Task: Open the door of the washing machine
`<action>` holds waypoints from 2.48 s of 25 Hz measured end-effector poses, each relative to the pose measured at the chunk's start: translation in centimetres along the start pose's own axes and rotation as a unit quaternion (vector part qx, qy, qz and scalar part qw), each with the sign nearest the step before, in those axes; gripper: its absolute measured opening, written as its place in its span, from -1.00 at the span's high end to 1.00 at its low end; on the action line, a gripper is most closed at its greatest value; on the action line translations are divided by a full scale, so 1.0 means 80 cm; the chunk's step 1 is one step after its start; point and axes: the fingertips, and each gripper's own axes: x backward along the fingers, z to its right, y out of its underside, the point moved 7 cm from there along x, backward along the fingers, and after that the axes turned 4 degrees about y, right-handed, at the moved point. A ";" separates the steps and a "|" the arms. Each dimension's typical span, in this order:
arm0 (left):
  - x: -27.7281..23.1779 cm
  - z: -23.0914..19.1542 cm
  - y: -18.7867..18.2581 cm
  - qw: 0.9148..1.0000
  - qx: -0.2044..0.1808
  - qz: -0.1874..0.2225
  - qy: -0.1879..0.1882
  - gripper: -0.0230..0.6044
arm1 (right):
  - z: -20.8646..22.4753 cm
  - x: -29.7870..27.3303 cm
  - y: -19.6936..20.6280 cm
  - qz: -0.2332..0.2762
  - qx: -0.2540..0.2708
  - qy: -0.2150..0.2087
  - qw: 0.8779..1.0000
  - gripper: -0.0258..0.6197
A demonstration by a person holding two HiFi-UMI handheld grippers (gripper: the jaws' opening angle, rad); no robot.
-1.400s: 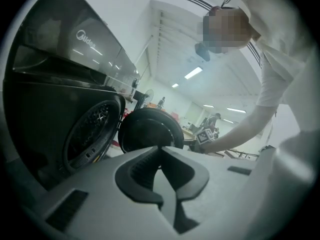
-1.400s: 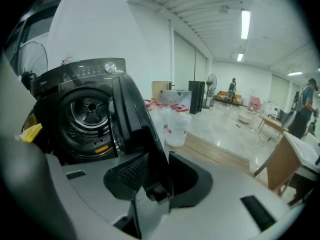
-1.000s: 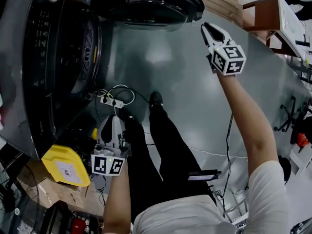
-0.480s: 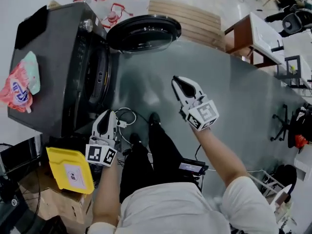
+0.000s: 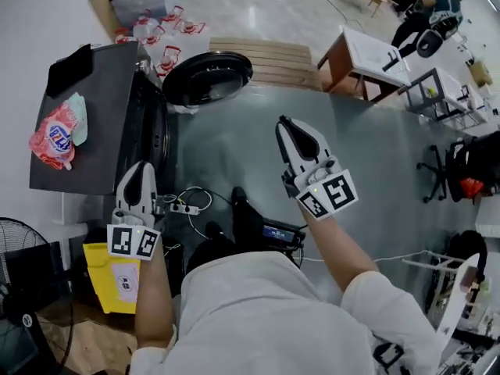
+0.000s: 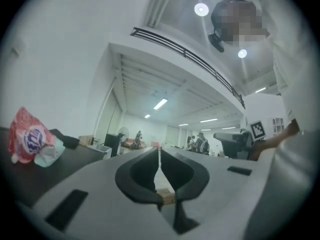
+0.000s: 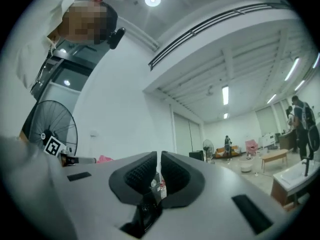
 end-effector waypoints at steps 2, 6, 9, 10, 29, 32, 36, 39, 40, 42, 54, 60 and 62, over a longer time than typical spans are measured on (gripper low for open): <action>0.014 0.010 -0.023 1.000 -0.009 0.010 0.011 0.86 | -0.015 0.026 -0.033 0.017 0.027 0.006 0.999 0.77; 0.042 0.027 -0.037 1.000 -0.020 0.003 0.022 0.86 | -0.042 0.071 -0.054 0.029 0.078 0.016 0.996 0.77; 0.071 0.050 -0.044 1.000 -0.026 0.008 0.014 0.86 | -0.047 0.100 -0.046 0.026 0.067 0.027 0.997 0.77; 0.080 0.061 -0.045 1.000 -0.027 0.008 0.011 0.86 | -0.047 0.110 -0.042 0.022 0.061 0.028 0.997 0.77; 0.177 0.272 -0.002 0.995 -0.049 -0.057 -0.071 0.86 | -0.023 0.273 0.008 -0.045 0.014 -0.036 0.998 0.78; 0.204 0.269 0.010 0.993 -0.035 -0.067 -0.088 0.86 | -0.045 0.276 0.018 -0.046 0.012 -0.050 0.998 0.78; 0.216 0.267 0.017 0.994 -0.023 -0.060 -0.082 0.86 | -0.066 0.289 0.022 -0.048 0.009 -0.054 0.997 0.79; 0.213 0.255 0.014 0.996 -0.019 -0.051 -0.070 0.86 | -0.074 0.293 0.031 -0.071 0.019 -0.043 0.996 0.79; 0.211 0.252 0.010 0.997 -0.017 -0.049 -0.065 0.86 | -0.077 0.294 0.031 -0.080 0.021 -0.038 0.996 0.79; 0.207 0.250 -0.001 0.997 -0.022 -0.045 -0.051 0.86 | -0.086 0.295 0.025 -0.085 0.029 -0.032 0.995 0.79; 0.229 0.205 -0.005 0.997 -0.039 -0.054 -0.041 0.86 | -0.142 0.258 0.031 -0.097 0.033 -0.014 0.995 0.79; 0.237 0.198 -0.004 0.996 -0.035 -0.058 -0.052 0.86 | -0.150 0.256 0.037 -0.102 0.027 -0.012 0.994 0.79; 0.241 0.197 -0.002 0.996 -0.031 -0.060 -0.054 0.86 | -0.150 0.254 0.039 -0.102 0.024 -0.010 0.994 0.79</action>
